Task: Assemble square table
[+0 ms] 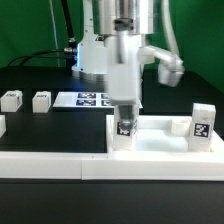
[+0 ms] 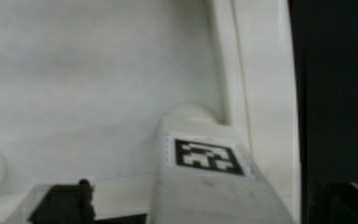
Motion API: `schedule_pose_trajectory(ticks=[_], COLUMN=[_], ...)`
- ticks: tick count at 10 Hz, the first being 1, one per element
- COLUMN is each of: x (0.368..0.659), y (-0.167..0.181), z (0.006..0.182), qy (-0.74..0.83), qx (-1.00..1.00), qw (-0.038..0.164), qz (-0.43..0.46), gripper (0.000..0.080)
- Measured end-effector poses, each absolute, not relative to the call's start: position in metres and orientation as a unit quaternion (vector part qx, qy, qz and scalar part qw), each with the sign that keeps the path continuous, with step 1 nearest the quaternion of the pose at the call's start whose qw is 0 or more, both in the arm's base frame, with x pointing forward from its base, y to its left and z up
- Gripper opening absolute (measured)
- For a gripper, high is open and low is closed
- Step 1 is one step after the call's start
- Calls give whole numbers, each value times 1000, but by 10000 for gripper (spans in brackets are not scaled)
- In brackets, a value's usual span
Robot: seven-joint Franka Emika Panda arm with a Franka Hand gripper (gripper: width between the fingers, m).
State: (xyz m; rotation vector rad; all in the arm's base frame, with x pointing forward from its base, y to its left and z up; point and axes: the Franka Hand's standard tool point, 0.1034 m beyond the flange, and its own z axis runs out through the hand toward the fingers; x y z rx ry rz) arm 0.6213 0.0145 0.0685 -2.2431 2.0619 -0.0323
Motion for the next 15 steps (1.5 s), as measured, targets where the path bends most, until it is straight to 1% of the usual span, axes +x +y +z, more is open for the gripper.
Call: schedule_pose_trajectory(ticks=[2,4,6,7,8,9,10,11,13,14,15], x=[621,621,621,626,624,620,622,622,622,622,622], y=[14,14,6,5,8,9,7,7,6,6,6], z=[67,67,68,71,69,66,67,67,66,66,66], qy=[610,559,400,338,256,209,192,217,233,274,320], qx=[-791,-828,-915,-940,-966,-978,-981,-976,-972,-961,-947], qw=[46,44,40,33,27,22,20,21,21,22,23], qz=[-15,-18,-26,-30,-25,-11,-15,-16,-15,-14,-13], gripper=[648,649,649,649,649,649,649,649,367,367,288])
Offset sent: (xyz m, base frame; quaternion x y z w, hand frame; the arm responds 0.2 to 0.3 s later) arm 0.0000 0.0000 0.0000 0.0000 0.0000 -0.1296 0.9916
